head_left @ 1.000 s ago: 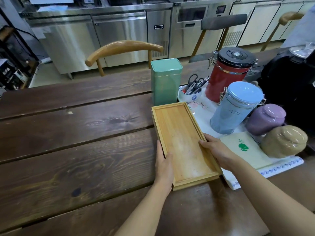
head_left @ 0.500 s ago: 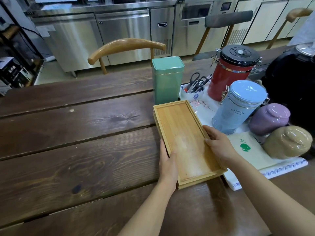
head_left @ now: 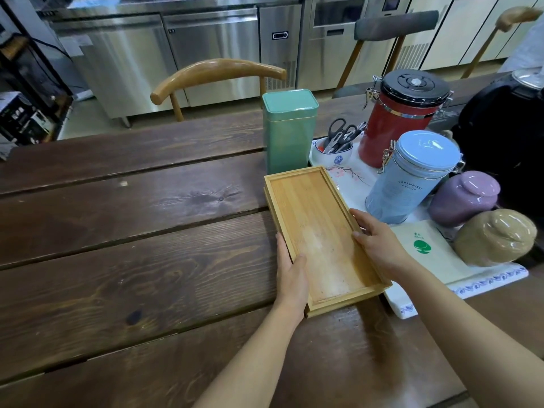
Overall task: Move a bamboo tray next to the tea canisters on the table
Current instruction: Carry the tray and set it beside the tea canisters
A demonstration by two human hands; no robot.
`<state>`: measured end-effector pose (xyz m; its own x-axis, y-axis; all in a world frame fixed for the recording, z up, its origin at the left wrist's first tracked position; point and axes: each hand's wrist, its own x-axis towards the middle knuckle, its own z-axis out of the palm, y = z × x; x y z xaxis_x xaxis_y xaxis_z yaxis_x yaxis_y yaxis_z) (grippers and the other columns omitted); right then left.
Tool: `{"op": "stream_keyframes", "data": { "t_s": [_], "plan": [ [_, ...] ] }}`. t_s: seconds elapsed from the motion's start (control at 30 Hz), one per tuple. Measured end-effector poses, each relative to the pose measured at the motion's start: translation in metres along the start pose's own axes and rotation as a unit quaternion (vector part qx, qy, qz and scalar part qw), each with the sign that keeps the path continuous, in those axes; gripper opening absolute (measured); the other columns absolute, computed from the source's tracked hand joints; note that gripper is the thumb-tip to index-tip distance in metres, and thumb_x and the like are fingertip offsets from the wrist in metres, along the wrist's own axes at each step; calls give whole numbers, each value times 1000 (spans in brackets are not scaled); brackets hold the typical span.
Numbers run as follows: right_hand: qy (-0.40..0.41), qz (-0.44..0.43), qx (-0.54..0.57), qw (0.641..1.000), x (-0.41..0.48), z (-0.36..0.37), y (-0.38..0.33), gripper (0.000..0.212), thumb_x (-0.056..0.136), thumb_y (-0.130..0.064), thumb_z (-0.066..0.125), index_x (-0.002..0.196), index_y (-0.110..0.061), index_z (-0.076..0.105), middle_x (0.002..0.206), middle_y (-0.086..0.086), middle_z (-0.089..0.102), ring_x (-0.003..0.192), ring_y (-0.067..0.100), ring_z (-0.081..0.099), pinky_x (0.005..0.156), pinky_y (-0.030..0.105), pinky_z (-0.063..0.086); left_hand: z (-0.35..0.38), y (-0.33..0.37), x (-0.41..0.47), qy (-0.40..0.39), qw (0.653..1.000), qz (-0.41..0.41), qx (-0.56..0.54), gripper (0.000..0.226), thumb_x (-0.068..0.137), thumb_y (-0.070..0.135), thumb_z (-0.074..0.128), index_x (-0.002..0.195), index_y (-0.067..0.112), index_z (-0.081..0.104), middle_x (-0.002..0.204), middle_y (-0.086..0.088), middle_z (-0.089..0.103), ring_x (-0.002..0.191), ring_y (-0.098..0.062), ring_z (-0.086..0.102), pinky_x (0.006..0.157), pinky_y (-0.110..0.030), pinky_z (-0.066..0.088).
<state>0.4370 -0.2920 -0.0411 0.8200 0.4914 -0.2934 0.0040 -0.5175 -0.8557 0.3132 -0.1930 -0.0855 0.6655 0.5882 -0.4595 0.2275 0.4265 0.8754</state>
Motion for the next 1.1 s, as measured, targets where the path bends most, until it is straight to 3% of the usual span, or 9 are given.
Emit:
{"op": "stream_keyframes", "data": {
  "t_s": [0.2,0.77,0.97,1.1],
  "plan": [
    [-2,13,10,1000,0,0,0,52,93,4,42,141,-15,40,142,11,49,131,21,43,96,25,33,2,0,0,7,1000,-4,3,63,99,17,36,148,47,9,158,6,24,142,-17,28,118,-46,23],
    [-4,29,4,1000,-3,-2,0,52,94,0,44,143,-17,38,147,10,43,135,22,38,100,25,28,3,6,-7,12,1000,-15,20,60,100,22,35,148,47,8,159,7,22,143,-18,26,117,-49,22],
    [50,-2,-112,992,-14,4,-17,52,93,-16,49,143,-12,35,146,13,44,134,26,41,108,37,32,-15,27,-18,44,995,3,94,62,96,36,46,150,38,16,160,9,18,145,-18,22,117,-45,22],
    [54,-80,-193,976,-22,26,-49,48,92,-18,51,138,-6,42,139,16,51,127,30,48,105,39,36,-65,54,-26,68,974,49,212,53,95,38,47,145,26,35,153,2,36,138,-18,35,111,-39,30]
  ]
}}
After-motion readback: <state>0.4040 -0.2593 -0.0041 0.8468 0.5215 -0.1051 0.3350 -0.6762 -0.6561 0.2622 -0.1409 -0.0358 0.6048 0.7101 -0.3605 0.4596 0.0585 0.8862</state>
